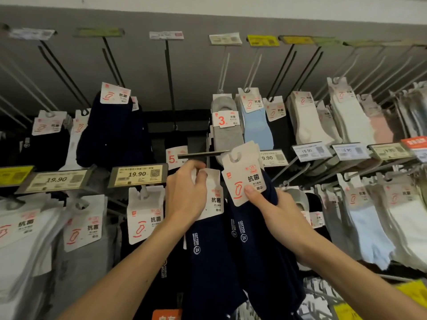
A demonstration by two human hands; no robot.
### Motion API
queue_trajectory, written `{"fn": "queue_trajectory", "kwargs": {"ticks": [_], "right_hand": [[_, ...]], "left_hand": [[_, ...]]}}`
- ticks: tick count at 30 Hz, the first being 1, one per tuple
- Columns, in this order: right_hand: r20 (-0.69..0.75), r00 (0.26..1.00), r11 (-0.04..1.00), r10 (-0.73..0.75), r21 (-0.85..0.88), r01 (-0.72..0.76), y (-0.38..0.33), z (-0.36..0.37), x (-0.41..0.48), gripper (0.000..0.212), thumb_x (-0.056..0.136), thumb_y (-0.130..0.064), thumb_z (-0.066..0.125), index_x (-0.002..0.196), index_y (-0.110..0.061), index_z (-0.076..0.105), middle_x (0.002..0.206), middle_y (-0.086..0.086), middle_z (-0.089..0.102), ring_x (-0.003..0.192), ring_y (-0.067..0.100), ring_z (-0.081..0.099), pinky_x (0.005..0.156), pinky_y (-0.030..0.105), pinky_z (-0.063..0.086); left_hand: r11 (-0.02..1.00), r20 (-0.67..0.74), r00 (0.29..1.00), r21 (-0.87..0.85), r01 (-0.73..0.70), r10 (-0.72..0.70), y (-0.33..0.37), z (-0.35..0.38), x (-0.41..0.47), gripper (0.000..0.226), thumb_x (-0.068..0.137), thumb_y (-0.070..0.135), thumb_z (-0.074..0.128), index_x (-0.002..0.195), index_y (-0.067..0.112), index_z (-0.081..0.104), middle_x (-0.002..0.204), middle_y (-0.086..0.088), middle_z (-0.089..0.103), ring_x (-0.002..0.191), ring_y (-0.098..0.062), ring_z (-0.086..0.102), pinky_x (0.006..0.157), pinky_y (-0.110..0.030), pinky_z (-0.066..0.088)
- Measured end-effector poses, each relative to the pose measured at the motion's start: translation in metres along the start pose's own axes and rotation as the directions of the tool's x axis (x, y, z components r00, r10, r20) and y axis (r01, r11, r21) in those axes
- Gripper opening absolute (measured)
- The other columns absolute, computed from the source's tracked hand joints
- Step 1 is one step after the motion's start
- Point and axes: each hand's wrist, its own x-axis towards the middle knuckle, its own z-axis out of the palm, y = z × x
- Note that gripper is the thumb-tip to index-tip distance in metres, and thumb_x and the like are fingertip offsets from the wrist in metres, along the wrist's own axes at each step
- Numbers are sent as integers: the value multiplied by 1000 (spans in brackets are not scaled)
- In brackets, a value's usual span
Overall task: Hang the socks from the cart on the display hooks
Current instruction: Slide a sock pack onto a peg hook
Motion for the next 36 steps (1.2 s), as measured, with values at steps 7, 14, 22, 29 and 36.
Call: {"fn": "queue_trajectory", "kwargs": {"ticks": [7, 14, 22, 29, 36], "right_hand": [[6, 1000, 1000, 4, -1, -4, 3, -3, 0, 22, 96, -40, 59, 109, -26, 72, 104, -13, 76, 99, 6, 72, 98, 38, 54], [-3, 1000, 1000, 28, -6, -28, 11, -6, -5, 20, 97, -40, 59, 107, -29, 72, 103, -14, 76, 97, 4, 71, 96, 34, 55], [21, 999, 999, 43, 24, -43, 13, -9, -12, 20, 97, -39, 58, 107, -27, 72, 103, -12, 77, 96, 7, 72, 89, 28, 57], [26, 994, 993, 104, 51, -105, 16, -14, -32, 29, 97, -39, 58, 118, -23, 70, 109, -9, 76, 100, 8, 71, 92, 28, 56], [43, 988, 985, 149, 84, -152, 9, -5, -47, 26, 98, -36, 58, 116, -22, 71, 111, -6, 76, 100, 9, 72, 89, 25, 57]], "left_hand": [[991, 33, 991, 39, 132, -133, -12, 13, 3, 25, 101, 9, 47, 108, 19, 68, 108, -1, 68, 89, -20, 61, 73, -24, 41], [985, 85, 996, 164, -51, 38, -30, 22, -14, 28, 106, 22, 36, 124, 16, 57, 114, -7, 59, 93, -20, 52, 74, -32, 36], [914, 346, 929, 406, -26, -128, -39, 23, -24, 50, 104, 37, 31, 151, 20, 27, 151, -17, 28, 136, -36, 26, 108, -48, 29], [952, 251, 959, 234, -195, 135, -19, -3, -61, 41, 103, 14, 42, 145, 16, 46, 151, -8, 36, 141, -20, 26, 111, -26, 25], [873, 412, 895, -360, 331, -169, 29, -16, -71, 36, 98, 57, 43, 99, 30, 68, 87, 9, 71, 79, -11, 67, 59, -28, 51]]}}
